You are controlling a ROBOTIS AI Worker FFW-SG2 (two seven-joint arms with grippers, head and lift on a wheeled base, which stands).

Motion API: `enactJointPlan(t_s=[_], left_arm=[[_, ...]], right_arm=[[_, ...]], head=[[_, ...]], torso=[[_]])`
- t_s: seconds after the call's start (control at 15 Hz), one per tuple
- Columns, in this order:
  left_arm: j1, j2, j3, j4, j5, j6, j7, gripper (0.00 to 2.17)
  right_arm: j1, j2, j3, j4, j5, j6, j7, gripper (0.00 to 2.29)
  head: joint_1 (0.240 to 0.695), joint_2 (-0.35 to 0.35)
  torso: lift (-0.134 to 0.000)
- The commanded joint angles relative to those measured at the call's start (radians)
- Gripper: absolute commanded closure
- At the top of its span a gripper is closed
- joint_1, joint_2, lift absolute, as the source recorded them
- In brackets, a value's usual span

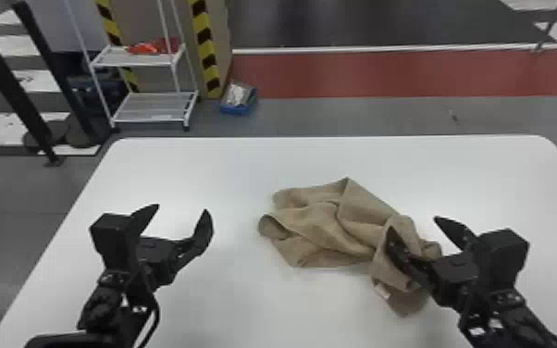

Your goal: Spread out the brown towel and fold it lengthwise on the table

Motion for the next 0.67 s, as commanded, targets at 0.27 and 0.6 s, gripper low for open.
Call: enactJointPlan(t_s=[0.27, 0.6], left_arm=[[0.0, -0.004, 0.001, 0.0, 0.0, 0.0, 0.0, 0.06], [0.0, -0.004, 0.001, 0.0, 0.002, 0.0, 0.001, 0.06]], right_arm=[[-0.02, 0.001, -0.013, 0.034, 0.019, 0.03, 0.041, 0.5], [-0.02, 0.001, -0.013, 0.034, 0.03, 0.027, 0.053, 1.45]], head=[[0.695, 0.082], [0.695, 0.082]], torso=[[-0.124], [-0.124]])
